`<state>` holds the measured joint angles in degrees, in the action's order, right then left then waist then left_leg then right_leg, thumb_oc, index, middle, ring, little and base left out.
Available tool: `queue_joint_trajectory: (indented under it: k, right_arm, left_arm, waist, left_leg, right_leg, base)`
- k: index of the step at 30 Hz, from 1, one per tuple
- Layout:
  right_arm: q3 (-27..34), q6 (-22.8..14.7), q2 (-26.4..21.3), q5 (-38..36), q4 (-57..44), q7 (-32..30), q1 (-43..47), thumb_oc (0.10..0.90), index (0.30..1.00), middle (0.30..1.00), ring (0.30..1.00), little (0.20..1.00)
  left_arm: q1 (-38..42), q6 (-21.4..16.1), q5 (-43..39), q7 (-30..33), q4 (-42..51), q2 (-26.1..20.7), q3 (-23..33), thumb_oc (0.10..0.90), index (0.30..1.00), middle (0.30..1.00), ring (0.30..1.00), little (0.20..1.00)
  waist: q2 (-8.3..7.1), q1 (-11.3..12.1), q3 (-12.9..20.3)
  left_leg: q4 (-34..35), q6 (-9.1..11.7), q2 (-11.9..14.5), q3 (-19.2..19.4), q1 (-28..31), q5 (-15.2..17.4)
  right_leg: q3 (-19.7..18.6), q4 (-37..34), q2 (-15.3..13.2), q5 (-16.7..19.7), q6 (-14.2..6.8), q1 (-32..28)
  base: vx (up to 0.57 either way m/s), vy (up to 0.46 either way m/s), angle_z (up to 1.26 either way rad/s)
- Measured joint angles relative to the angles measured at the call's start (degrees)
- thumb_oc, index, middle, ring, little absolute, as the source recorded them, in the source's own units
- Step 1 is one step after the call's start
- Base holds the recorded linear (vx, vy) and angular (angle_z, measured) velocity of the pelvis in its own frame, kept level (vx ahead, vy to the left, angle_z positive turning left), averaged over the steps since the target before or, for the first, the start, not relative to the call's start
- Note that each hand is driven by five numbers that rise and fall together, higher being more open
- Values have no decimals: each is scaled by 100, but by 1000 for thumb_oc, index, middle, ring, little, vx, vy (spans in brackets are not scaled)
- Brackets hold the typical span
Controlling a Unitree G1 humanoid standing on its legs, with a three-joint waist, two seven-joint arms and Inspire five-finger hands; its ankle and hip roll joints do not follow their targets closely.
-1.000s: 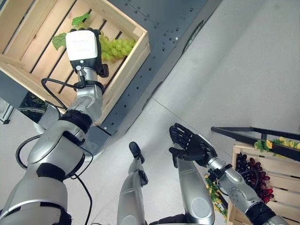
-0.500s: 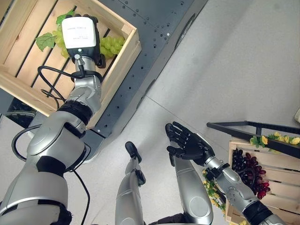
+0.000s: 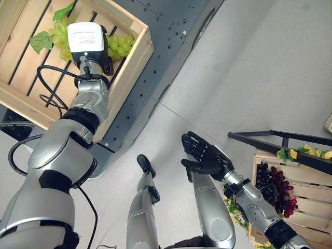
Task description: Pick up the fruits from the basket on one side to the basket on the other side
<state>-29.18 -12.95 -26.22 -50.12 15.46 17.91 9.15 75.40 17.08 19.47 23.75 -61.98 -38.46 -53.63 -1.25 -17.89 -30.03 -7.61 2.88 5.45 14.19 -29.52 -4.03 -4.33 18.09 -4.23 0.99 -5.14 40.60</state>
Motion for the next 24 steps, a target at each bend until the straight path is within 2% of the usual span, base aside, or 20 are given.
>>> queue_joint_trajectory:
  k: [6, 7, 8, 10, 24]
  right_arm:
    - [-24, 0, 5, -2, -2, -110, 135, 800, 900, 900, 900, 900]
    - [-23, 0, 4, -2, -2, -117, 134, 800, 900, 900, 900, 900]
    - [-24, 0, 4, -2, -1, -118, 133, 800, 900, 900, 900, 900]
    - [-27, 0, 4, -3, -1, -130, 130, 800, 900, 900, 900, 900]
    - [-34, -1, -7, -4, -1, -132, 100, 800, 900, 900, 900, 900]
  left_arm:
    - [0, -4, -5, -205, -5, 16, 5, 800, 900, 900, 900, 900]
    - [0, -4, -5, -224, -6, 15, 5, 593, 589, 589, 589, 589]
    - [0, -5, -5, -224, -9, 13, 5, 577, 566, 566, 566, 566]
    - [-8, -8, -6, -235, -51, 51, 4, 400, 300, 300, 300, 300]
    - [-74, -8, -400, -230, -126, 132, 59, 400, 300, 300, 300, 300]
  waist:
    - [0, 4, 0]
    - [0, 3, 0]
    - [0, 3, 0]
    - [0, 3, 0]
    - [-1, 23, 0]
  left_leg:
    - [-10, 0, 0, 0, 34, -1]
    - [-10, 0, 0, 1, 40, -1]
    - [-10, 0, 0, 1, 43, -1]
    - [-7, 0, 0, 1, 99, -2]
    - [-16, 3, 8, 5, 220, -5]
  right_leg:
    - [1, 8, -2, 5, 4, -38]
    - [2, 8, -2, 5, 4, -44]
    - [2, 9, -2, 6, 5, -47]
    - [3, 9, -2, 8, 6, -100]
    - [17, 0, 0, 15, 10, -234]
  base:
    - [-5, 0, 0]
    - [0, 0, 0]
    - [0, 0, 0]
    - [0, 0, 0]
    - [0, 0, 0]
